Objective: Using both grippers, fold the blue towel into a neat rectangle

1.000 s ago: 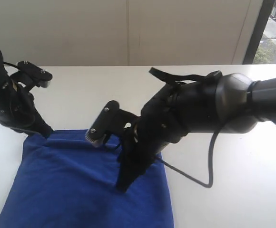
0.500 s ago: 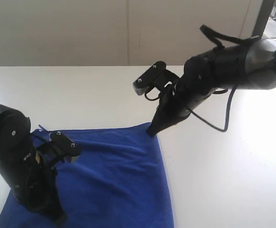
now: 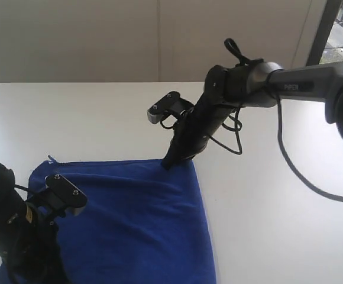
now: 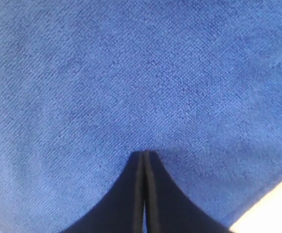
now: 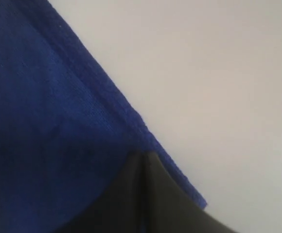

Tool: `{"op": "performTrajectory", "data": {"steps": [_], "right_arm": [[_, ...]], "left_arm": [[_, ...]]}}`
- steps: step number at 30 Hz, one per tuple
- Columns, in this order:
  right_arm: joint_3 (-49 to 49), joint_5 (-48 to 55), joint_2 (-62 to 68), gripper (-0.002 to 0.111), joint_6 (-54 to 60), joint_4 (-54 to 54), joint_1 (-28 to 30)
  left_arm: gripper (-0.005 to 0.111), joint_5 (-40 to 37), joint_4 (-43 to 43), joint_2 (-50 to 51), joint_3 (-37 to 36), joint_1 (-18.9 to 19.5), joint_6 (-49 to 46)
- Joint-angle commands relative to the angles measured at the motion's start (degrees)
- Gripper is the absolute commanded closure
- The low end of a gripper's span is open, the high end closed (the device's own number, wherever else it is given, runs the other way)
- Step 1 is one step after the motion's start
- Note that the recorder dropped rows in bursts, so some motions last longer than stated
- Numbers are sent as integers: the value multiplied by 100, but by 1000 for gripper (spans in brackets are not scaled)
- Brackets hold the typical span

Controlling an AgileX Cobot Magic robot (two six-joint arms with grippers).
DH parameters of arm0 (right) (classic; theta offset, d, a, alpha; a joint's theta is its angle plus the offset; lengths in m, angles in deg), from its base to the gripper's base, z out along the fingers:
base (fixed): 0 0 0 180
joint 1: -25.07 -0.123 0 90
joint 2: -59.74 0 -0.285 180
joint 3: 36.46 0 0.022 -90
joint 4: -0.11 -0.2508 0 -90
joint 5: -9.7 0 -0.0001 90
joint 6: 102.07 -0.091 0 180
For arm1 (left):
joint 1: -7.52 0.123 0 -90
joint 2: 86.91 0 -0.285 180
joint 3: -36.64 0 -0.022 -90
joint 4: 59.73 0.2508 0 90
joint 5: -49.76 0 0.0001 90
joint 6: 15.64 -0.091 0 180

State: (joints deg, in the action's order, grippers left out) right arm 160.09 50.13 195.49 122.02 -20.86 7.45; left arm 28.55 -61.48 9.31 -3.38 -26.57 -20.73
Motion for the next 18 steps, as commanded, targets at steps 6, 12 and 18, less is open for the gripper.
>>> {"op": "performTrajectory", "data": {"steps": [6, 12, 18], "right_arm": [[95, -193, 243, 108, -725, 1070, 66], [95, -115, 243, 108, -1285, 1821, 66], [95, -56, 243, 108, -1774, 2162, 130]], "left_arm": [[107, -281, 9, -48, -53, -37, 39], [107, -294, 9, -48, -53, -37, 38], [107, -313, 9, -48, -177, -37, 38]]}}
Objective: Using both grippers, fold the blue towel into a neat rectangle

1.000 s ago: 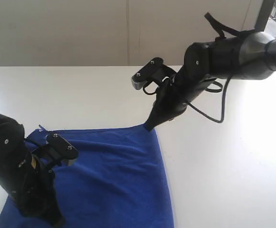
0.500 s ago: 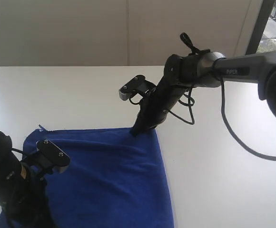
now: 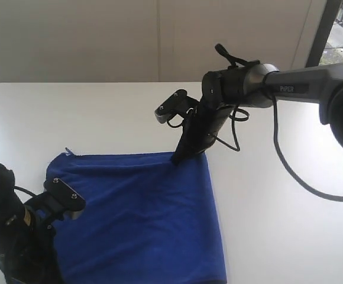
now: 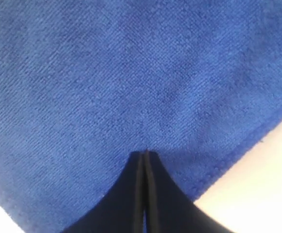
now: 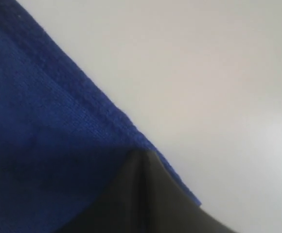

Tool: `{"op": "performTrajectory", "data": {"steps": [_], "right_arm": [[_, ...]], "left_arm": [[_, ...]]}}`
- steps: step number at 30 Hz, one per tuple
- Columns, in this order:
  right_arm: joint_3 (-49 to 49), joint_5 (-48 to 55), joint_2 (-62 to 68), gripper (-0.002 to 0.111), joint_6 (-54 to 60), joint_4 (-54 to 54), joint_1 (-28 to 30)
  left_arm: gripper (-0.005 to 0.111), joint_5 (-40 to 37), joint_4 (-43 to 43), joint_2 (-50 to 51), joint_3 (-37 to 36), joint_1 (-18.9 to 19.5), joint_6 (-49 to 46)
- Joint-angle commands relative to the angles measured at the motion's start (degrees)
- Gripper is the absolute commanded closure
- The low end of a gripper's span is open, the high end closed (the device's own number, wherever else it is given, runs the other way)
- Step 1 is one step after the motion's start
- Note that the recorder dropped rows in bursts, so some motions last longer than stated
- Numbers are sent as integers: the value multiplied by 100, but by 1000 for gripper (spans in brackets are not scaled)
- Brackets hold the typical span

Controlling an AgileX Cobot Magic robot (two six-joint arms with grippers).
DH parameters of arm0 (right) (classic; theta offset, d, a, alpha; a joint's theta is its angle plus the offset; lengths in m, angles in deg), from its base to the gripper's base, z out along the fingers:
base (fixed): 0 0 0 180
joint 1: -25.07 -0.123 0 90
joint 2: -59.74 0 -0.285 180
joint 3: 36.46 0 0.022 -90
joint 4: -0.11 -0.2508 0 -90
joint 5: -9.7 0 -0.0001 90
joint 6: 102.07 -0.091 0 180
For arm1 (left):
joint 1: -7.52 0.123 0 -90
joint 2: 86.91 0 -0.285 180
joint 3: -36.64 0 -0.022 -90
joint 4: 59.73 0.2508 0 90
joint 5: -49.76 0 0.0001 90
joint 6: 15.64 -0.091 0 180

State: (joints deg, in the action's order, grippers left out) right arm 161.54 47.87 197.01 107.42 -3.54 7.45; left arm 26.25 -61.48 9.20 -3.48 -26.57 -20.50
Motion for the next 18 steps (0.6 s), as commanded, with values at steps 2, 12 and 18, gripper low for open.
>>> {"op": "performTrajectory", "data": {"steps": [2, 12, 18], "right_arm": [[-50, 145, 49, 108, -246, 308, 130], [54, 96, -626, 108, 1848, -2030, -433], [771, 242, -79, 108, 2246, -2674, -714]], "left_arm": [[107, 201, 9, -109, -196, -37, 15], [107, 229, 130, -1004, 9, -37, 56], [107, 713, 348, -992, -515, 23, 407]]}}
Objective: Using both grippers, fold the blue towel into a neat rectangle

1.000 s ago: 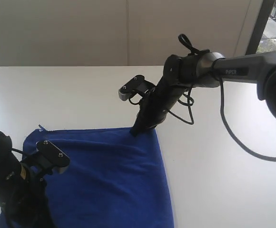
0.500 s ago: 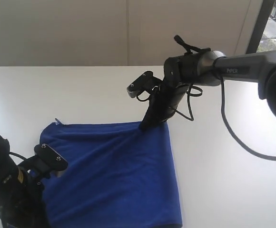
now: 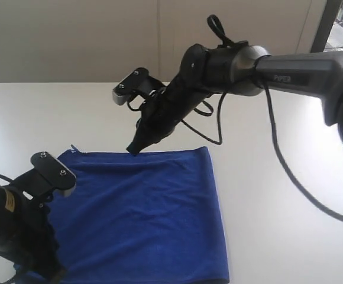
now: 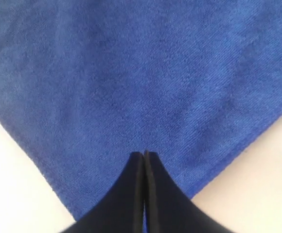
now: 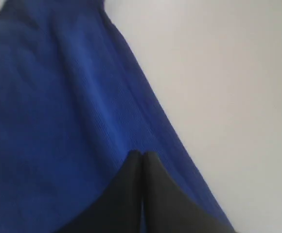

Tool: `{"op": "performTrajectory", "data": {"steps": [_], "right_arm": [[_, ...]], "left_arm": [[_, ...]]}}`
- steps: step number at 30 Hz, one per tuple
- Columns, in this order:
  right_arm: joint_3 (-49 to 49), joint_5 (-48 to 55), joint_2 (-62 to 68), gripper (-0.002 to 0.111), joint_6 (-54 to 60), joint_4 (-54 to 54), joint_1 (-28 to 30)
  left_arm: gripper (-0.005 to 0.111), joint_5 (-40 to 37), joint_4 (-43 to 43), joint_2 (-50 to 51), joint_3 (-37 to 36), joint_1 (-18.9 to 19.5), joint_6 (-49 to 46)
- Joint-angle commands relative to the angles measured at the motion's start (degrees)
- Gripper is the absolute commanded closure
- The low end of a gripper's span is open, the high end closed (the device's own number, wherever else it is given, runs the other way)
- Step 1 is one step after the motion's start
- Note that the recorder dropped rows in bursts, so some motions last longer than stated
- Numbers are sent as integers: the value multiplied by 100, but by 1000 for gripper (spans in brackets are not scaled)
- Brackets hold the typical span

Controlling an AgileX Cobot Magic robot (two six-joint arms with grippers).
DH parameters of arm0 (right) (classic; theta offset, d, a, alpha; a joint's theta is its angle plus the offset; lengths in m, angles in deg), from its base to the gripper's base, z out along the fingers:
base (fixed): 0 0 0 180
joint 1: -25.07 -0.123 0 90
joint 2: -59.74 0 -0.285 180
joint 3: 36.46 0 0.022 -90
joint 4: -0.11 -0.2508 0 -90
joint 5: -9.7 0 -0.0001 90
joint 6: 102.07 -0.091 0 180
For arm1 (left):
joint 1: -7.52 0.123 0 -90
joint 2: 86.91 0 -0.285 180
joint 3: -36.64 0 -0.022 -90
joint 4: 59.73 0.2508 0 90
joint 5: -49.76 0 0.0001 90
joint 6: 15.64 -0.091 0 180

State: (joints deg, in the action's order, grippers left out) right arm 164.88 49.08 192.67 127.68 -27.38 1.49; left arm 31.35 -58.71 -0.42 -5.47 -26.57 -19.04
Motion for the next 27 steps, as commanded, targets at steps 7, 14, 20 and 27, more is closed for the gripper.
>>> {"op": "performTrajectory", "data": {"steps": [7, 14, 20, 27], "right_arm": [[1243, 604, 1140, 108, 400, -748, -209], [1405, 657, 1404, 108, 433, -883, -222], [1417, 287, 1522, 108, 422, -805, -222], [1417, 39, 1558, 108, 411, -649, -210]], "left_arm": [[107, 553, 71, -30, -707, 33, 472], [107, 662, 71, -30, -835, 33, 510], [107, 630, 71, -30, -835, 33, 556], [107, 630, 71, -30, -835, 33, 556]]}}
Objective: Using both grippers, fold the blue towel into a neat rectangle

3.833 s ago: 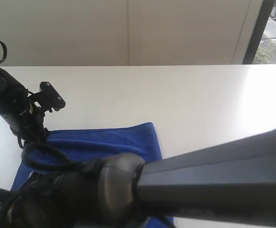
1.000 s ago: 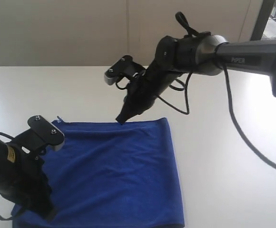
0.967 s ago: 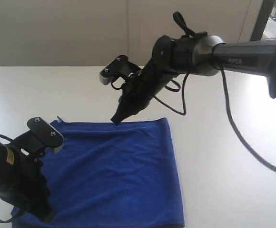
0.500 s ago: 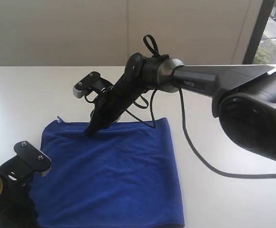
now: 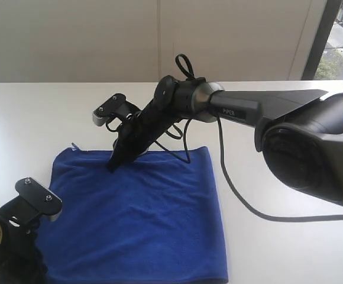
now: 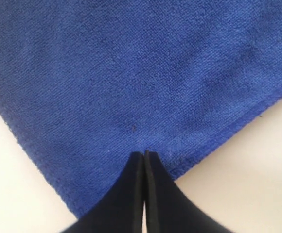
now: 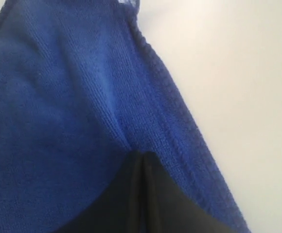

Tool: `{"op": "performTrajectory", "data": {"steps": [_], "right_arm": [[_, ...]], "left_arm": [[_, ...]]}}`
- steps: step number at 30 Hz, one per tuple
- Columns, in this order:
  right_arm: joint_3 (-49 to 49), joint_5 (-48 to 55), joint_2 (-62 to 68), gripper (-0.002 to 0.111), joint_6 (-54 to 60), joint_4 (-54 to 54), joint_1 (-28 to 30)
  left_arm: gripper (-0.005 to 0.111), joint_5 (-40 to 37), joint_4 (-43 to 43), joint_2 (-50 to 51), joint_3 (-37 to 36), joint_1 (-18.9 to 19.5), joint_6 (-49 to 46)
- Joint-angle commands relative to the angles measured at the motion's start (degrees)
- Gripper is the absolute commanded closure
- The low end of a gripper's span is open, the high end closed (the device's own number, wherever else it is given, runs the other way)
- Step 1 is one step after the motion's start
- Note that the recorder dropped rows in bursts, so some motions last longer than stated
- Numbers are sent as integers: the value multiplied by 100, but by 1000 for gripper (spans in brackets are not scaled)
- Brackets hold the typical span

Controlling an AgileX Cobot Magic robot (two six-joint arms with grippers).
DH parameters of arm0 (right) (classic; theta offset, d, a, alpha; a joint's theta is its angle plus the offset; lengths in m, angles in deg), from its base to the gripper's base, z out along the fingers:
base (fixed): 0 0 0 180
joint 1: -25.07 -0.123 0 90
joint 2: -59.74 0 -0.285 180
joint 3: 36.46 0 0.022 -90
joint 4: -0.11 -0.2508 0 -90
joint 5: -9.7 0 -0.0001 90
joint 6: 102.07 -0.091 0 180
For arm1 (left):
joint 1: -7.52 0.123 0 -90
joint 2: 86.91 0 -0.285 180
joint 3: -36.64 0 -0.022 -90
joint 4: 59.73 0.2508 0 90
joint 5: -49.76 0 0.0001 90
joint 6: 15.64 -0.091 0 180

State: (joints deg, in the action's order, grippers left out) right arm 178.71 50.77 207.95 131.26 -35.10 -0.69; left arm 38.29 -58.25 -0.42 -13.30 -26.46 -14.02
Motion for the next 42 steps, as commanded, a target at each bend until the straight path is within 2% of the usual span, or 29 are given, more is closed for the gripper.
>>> {"op": "performTrajectory", "data": {"steps": [1, 10, 23, 31, 42], "right_arm": [[34, -119, 30, 108, 53, 113, 8], [429, 10, -94, 108, 53, 17, 8], [440, -9, 308, 108, 53, 28, 8], [440, -456, 430, 108, -14, 657, 8], [440, -992, 506, 108, -24, 746, 8]], "left_arm": [[107, -64, 24, -30, -53, 22, 54], [107, -64, 24, -30, -53, 22, 90], [107, -64, 24, -30, -53, 22, 90], [107, -64, 24, -30, -53, 22, 103], [107, -95, 24, -30, -56, 22, 108]]}}
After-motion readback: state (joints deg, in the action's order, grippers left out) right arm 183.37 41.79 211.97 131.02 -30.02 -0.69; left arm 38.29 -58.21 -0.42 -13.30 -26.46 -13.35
